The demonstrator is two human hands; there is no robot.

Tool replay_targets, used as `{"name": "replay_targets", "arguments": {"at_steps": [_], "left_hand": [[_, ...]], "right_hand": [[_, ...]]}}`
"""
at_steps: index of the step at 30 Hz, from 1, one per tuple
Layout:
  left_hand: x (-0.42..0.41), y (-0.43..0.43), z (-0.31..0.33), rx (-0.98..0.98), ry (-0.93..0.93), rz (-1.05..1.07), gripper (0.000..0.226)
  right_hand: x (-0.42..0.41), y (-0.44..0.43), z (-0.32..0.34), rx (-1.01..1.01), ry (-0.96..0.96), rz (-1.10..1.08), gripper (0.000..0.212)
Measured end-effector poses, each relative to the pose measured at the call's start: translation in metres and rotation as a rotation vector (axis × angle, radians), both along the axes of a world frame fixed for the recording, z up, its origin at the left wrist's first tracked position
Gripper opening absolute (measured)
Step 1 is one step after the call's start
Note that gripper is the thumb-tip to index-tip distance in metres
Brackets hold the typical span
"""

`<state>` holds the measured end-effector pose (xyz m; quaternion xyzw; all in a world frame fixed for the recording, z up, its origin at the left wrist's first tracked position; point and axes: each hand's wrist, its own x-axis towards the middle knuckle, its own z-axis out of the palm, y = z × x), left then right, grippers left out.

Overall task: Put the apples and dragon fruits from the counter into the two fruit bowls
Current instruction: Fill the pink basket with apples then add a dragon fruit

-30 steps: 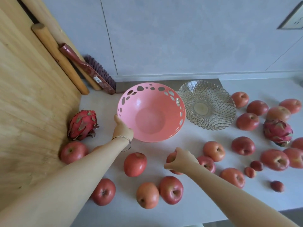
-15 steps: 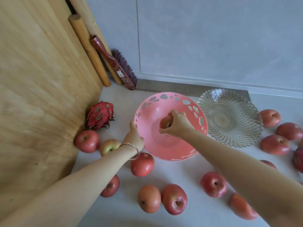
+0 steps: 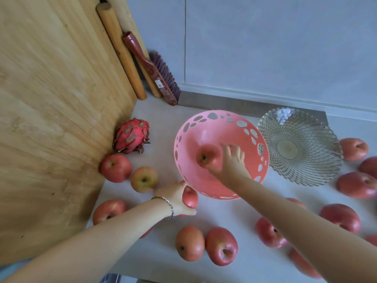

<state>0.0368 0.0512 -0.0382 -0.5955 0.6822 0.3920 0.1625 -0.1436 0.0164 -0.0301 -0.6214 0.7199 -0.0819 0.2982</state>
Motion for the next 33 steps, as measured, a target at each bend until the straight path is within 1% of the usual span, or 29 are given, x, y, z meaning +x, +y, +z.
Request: {"name": "replay_targets", "arguments": {"at_steps": [2,3,4,5,6,8,11,12,13,15,18,20,22,24,26,28,29,31,33], "left_hand": [[0.000,0.003,-0.001,-0.018,0.006,0.050,0.068],[0.000,0.004,0.002,-0.016,-0.006,0.057,0.063],[0.003,0.004,0.005,-0.006,-0.034,0.060,0.059],[0.006,0.005,0.008,0.005,-0.056,0.064,0.057],[0.010,0.006,0.013,0.013,-0.065,0.067,0.058],[0.018,0.008,0.023,-0.005,-0.062,0.070,0.061],[0.020,0.008,0.042,-0.107,-0.046,0.065,0.058],[0.019,0.007,0.049,-0.159,-0.042,0.061,0.056],[0.017,0.005,0.054,-0.212,-0.036,0.055,0.054],[0.012,0.004,0.063,-0.282,-0.020,0.046,0.055],[0.005,0.007,0.068,-0.294,0.066,0.083,0.055],[0.002,0.009,0.070,-0.312,0.120,0.108,0.052],[0.000,0.009,0.073,-0.366,0.202,0.157,0.051],[-0.002,0.005,0.074,-0.408,0.346,0.255,0.053],[-0.003,-0.003,0.072,-0.452,0.466,0.347,0.061],[-0.008,-0.016,0.070,-0.471,0.477,0.390,0.074],[-0.010,-0.034,0.066,-0.482,0.451,0.393,0.076],[-0.018,-0.046,0.064,-0.474,0.425,0.356,0.065],[-0.025,-0.059,0.059,-0.448,0.356,0.252,0.056]], "right_hand": [[-0.009,0.019,0.019,-0.130,-0.028,0.102,0.050],[-0.014,0.030,0.030,-0.118,-0.065,0.177,0.037],[-0.018,0.041,0.041,-0.058,-0.091,0.278,0.028],[-0.020,0.051,0.050,0.032,-0.091,0.397,0.025],[-0.021,0.063,0.056,0.124,-0.070,0.513,0.028],[-0.021,0.083,0.053,0.254,0.026,0.687,0.042],[-0.012,0.110,0.027,0.309,0.257,0.790,0.074],[-0.007,0.115,0.017,0.339,0.308,0.801,0.080],[-0.002,0.117,0.009,0.372,0.337,0.793,0.082],[0.005,0.119,0.000,0.439,0.347,0.735,0.076],[0.008,0.120,-0.002,0.499,0.299,0.632,0.067],[0.005,0.119,0.007,0.502,0.264,0.605,0.066],[-0.004,0.112,0.029,0.518,0.174,0.583,0.072],[-0.017,0.099,0.060,0.534,0.046,0.550,0.080],[-0.030,0.082,0.086,0.470,-0.066,0.461,0.079],[-0.043,0.059,0.096,0.300,-0.144,0.313,0.073],[-0.047,0.035,0.093,0.217,-0.178,0.236,0.073],[-0.053,0.011,0.087,0.095,-0.139,0.154,0.076],[-0.055,-0.017,0.071,0.072,-0.027,0.157,0.084]]}}
